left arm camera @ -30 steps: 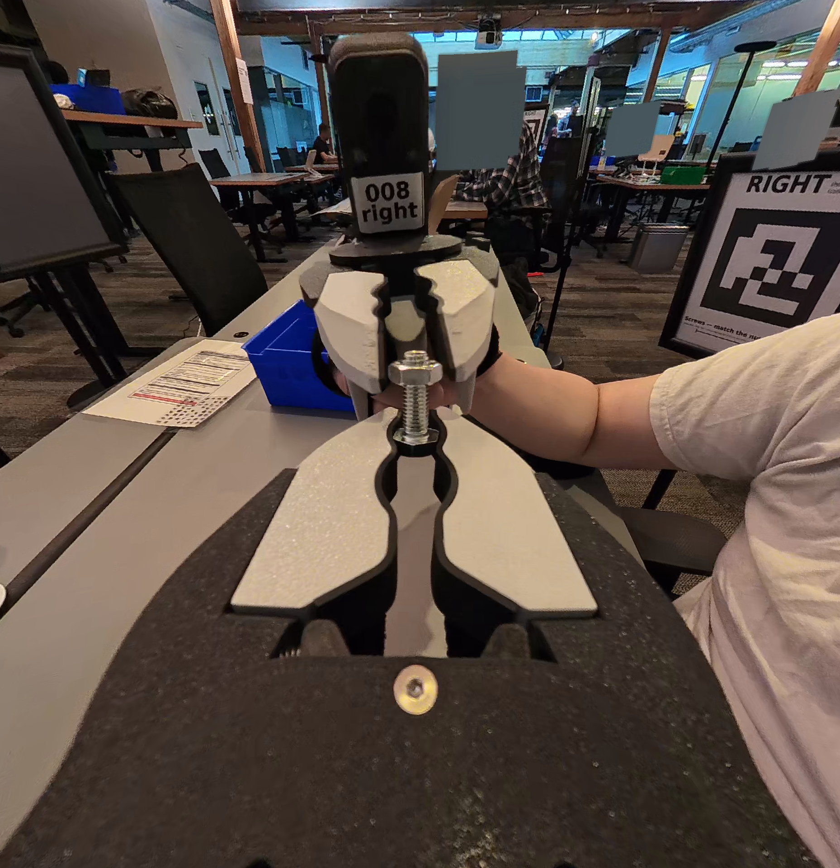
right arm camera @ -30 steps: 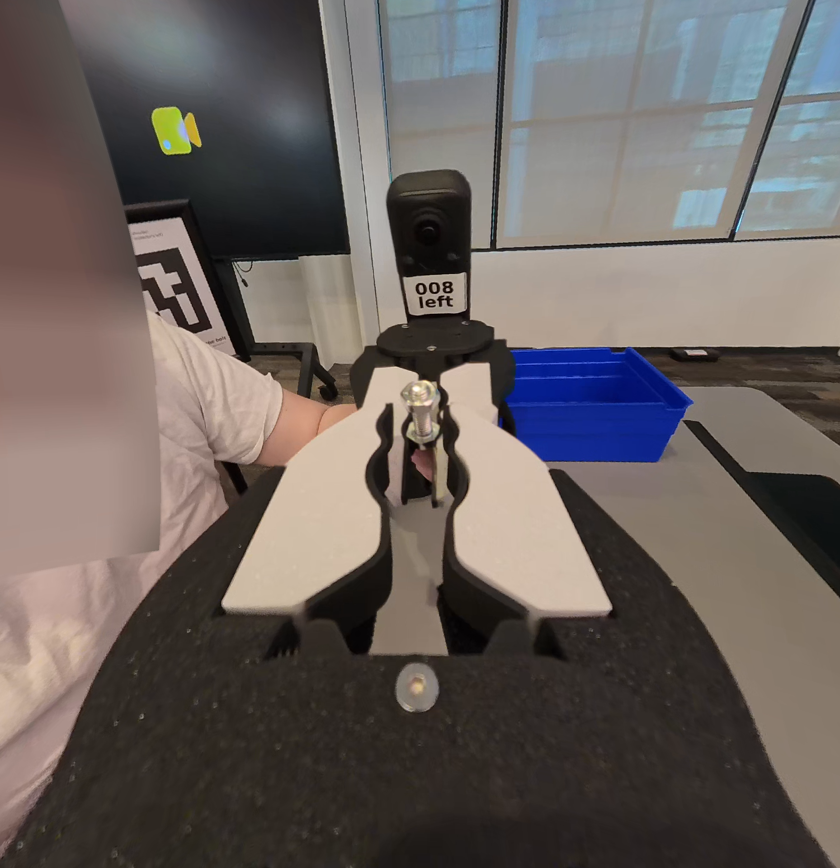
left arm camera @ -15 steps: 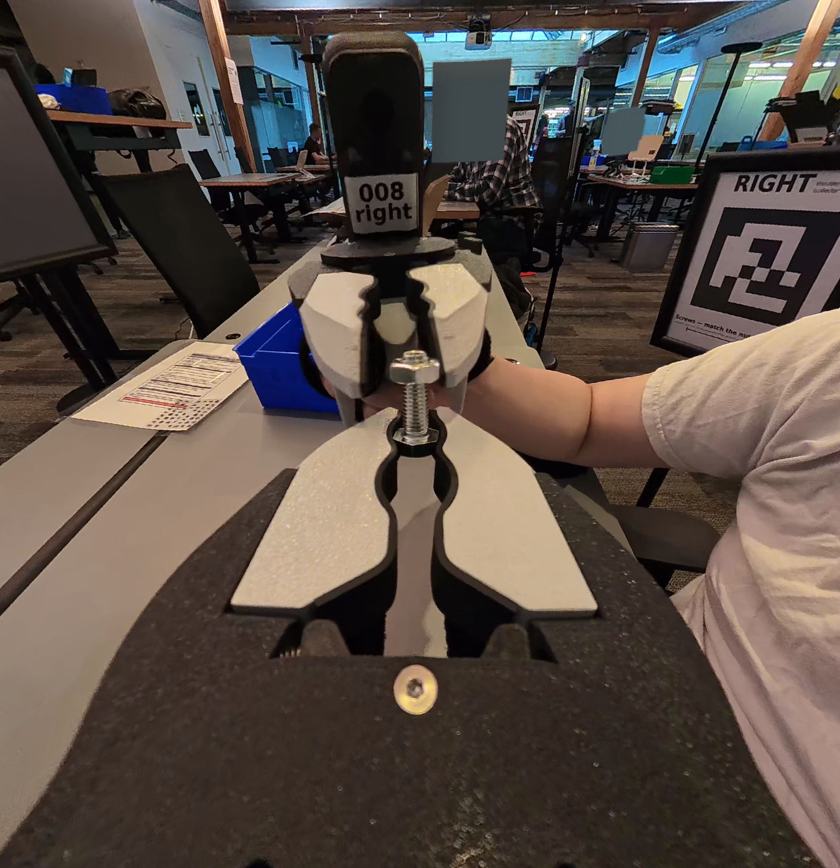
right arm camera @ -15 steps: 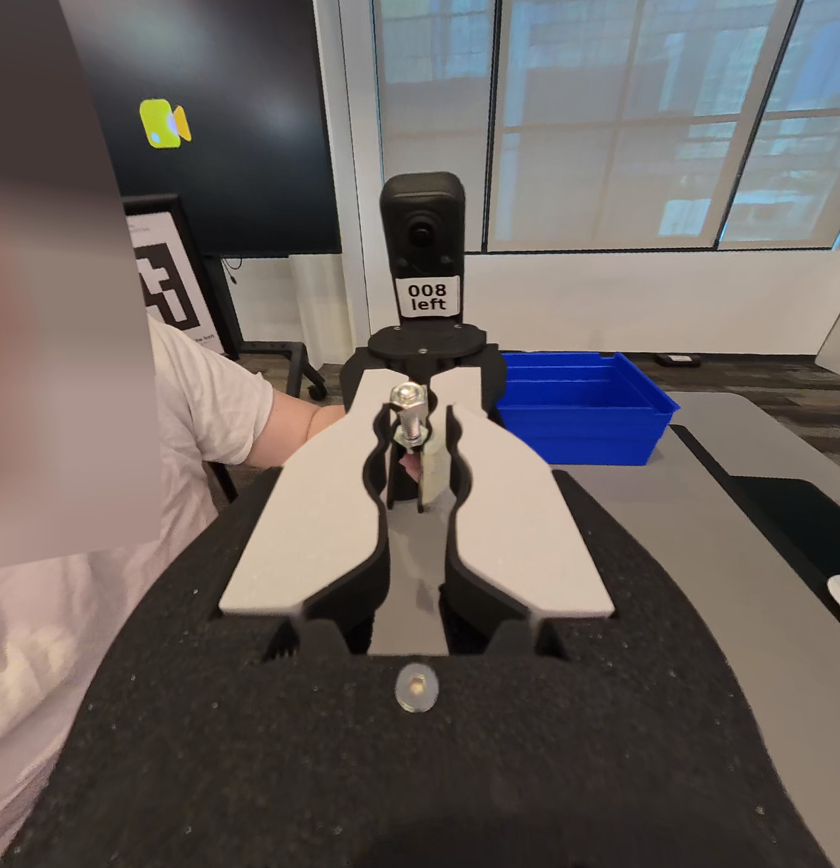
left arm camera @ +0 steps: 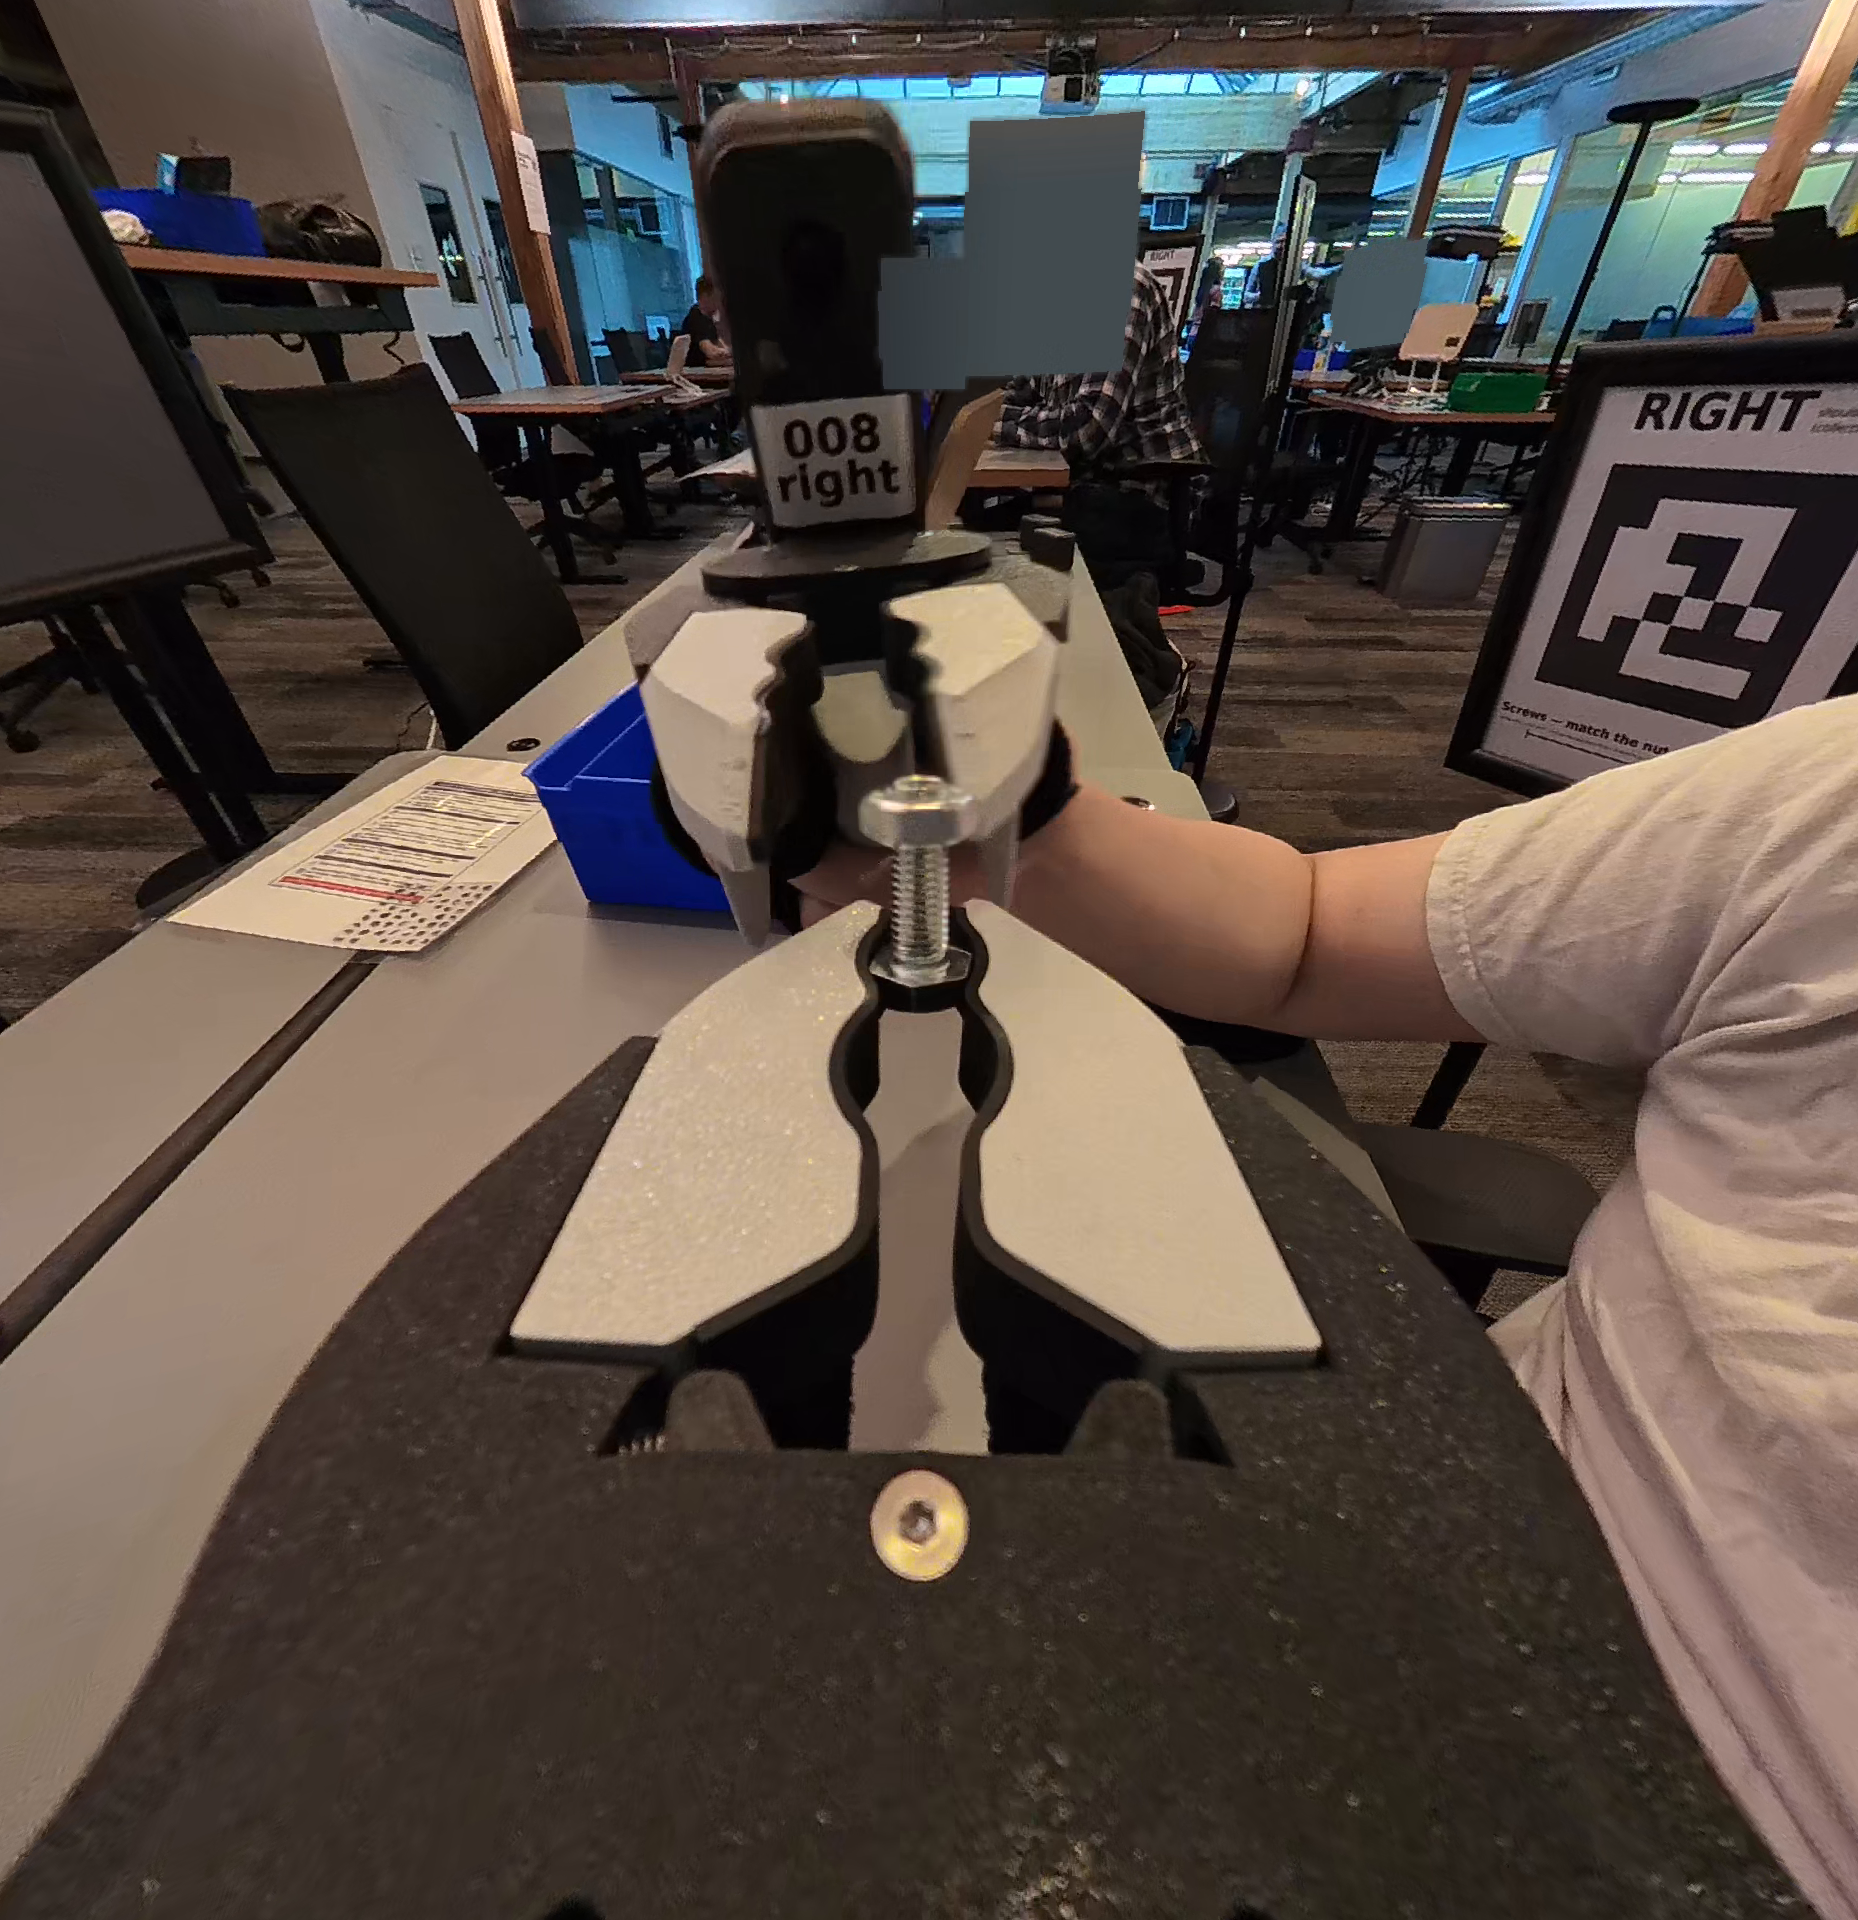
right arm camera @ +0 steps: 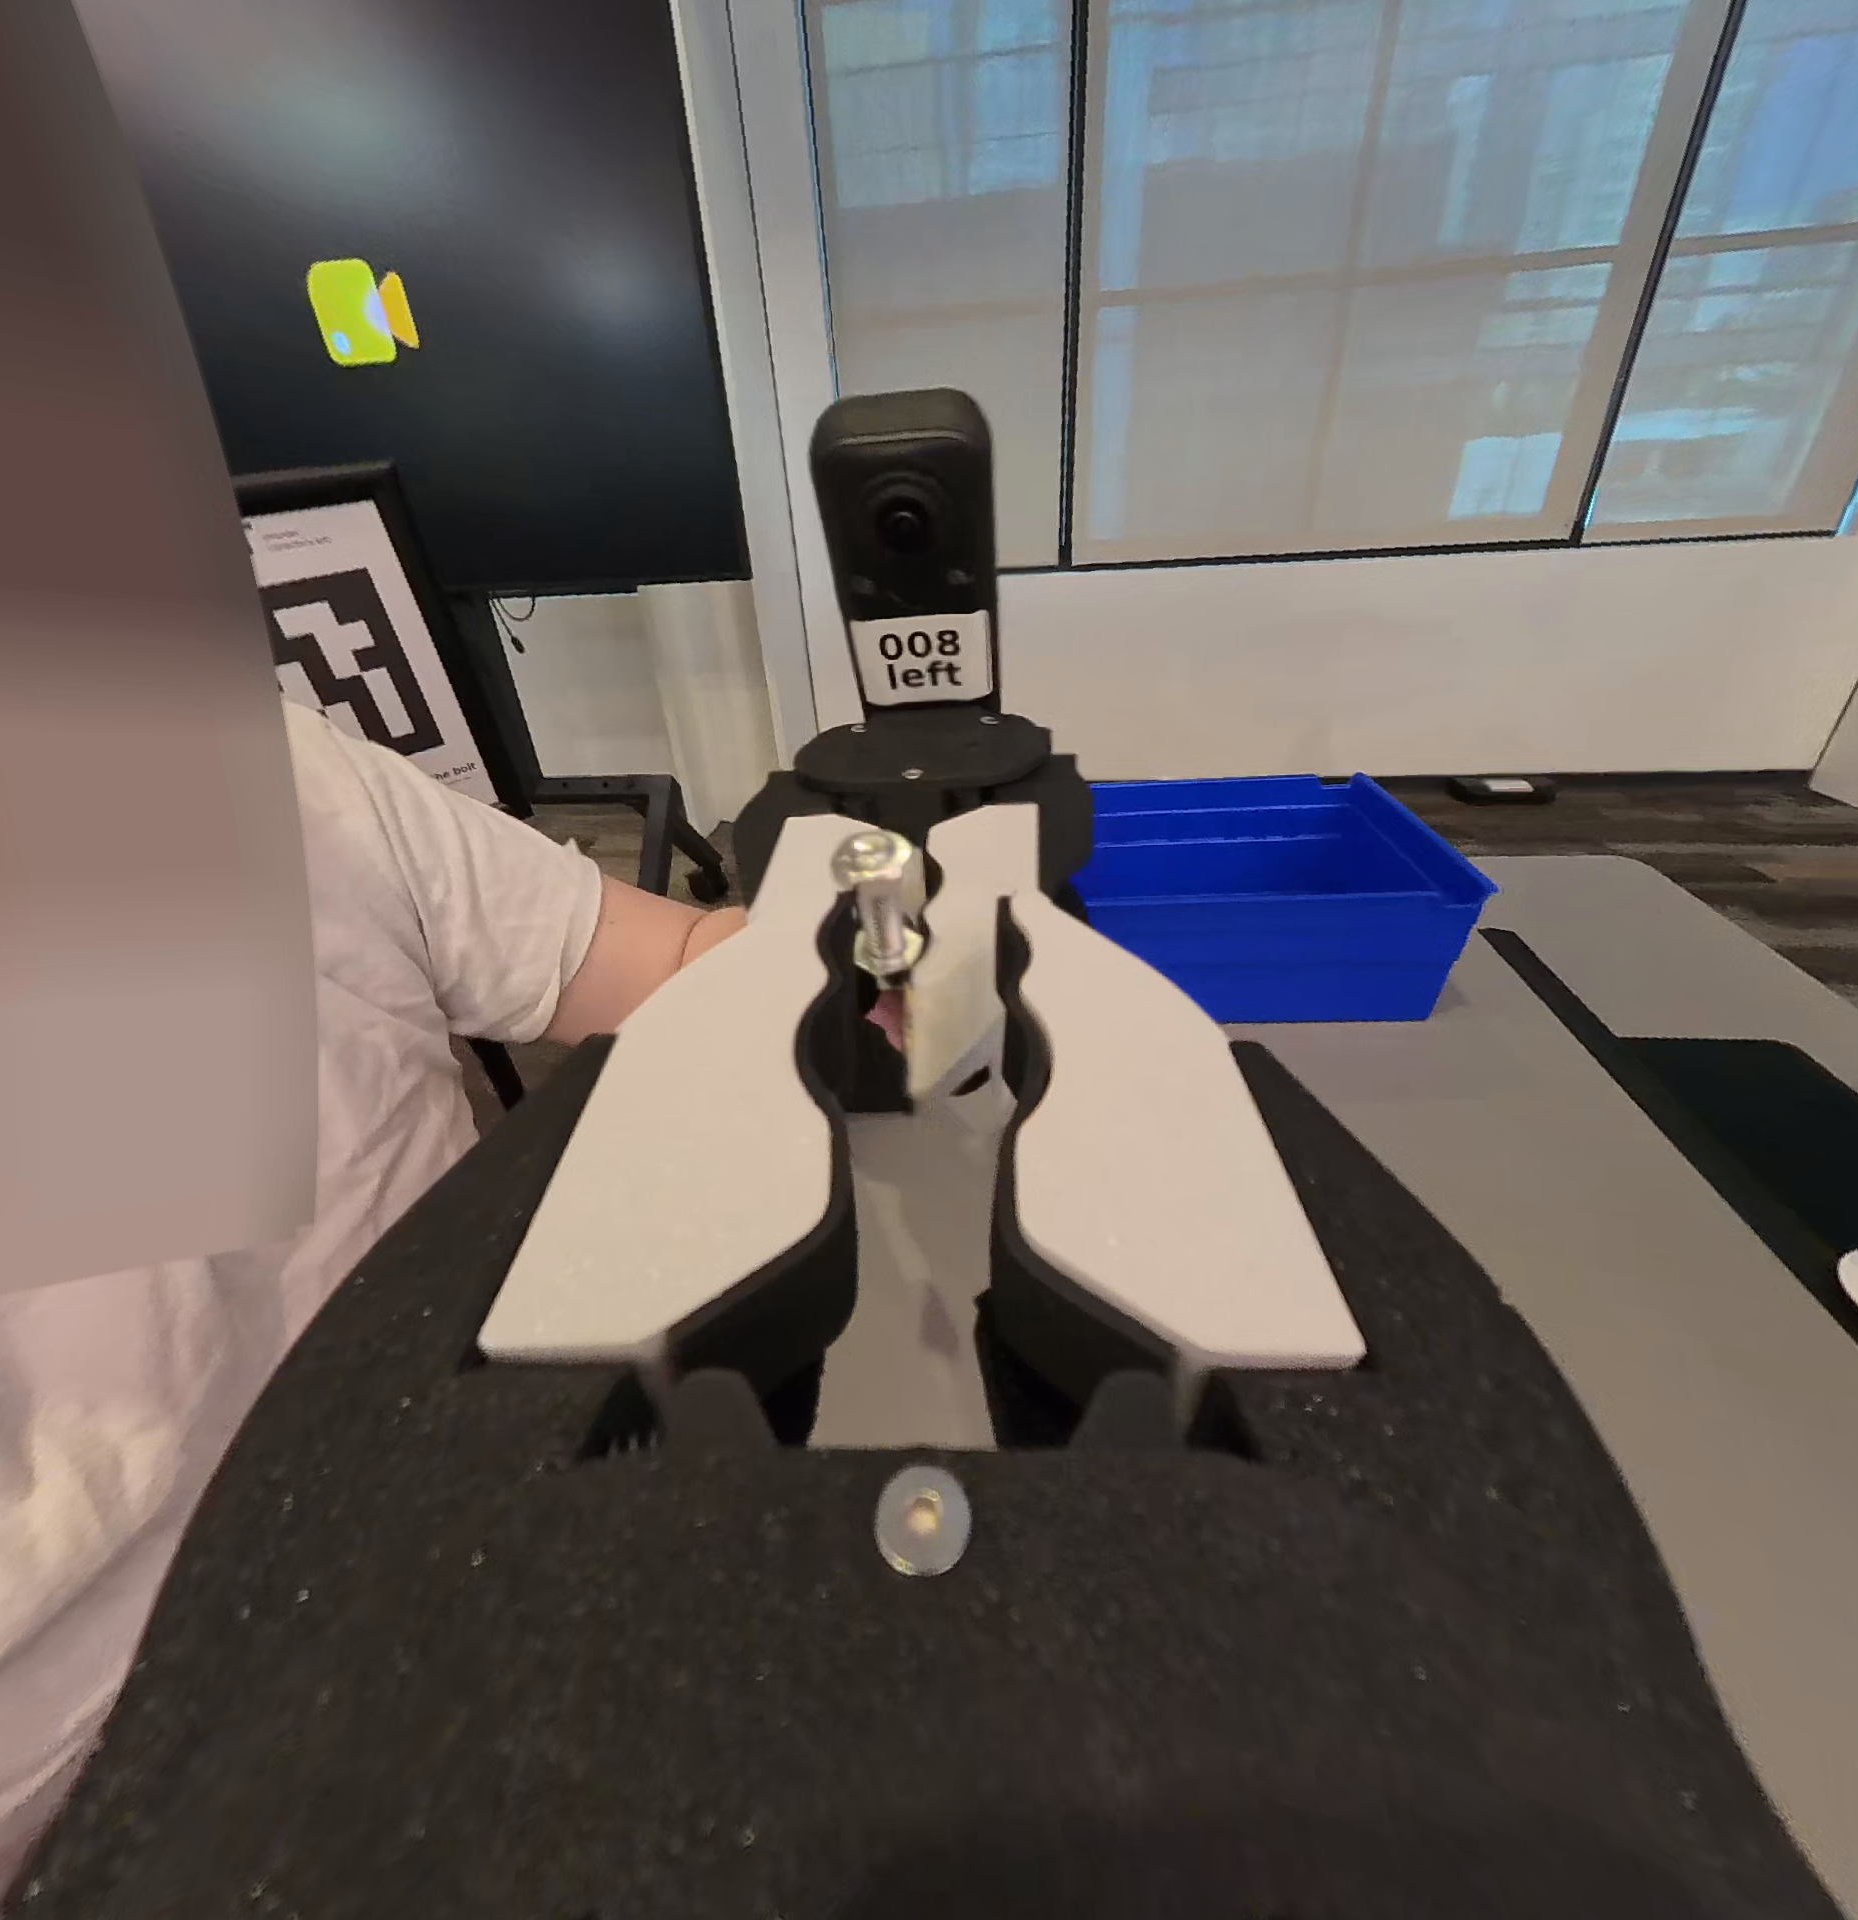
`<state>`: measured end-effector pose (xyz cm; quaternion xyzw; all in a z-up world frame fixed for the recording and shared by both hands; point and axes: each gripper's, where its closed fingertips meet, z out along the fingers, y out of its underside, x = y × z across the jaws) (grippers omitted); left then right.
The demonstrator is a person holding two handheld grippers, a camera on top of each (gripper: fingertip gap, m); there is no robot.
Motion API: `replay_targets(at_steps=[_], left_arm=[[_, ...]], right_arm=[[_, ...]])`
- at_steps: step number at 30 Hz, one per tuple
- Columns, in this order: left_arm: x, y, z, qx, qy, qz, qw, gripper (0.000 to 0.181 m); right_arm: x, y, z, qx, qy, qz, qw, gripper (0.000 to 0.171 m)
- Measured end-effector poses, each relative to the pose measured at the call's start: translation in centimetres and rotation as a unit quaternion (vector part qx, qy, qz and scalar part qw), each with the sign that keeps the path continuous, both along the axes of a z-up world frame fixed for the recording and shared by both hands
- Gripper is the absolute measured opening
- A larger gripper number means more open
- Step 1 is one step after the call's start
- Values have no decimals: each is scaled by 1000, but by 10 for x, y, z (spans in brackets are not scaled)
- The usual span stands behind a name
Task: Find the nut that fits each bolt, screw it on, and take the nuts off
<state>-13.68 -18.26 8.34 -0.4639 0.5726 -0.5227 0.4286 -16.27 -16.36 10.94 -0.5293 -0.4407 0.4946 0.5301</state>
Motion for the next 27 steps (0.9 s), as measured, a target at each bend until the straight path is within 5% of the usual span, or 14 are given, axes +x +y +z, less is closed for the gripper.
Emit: replay_targets(at_steps=[27], left_arm=[[3,1,-10,4,28,3,1000,10]], right_arm=[[-8,-8,0,12,-13,7,1000,14]])
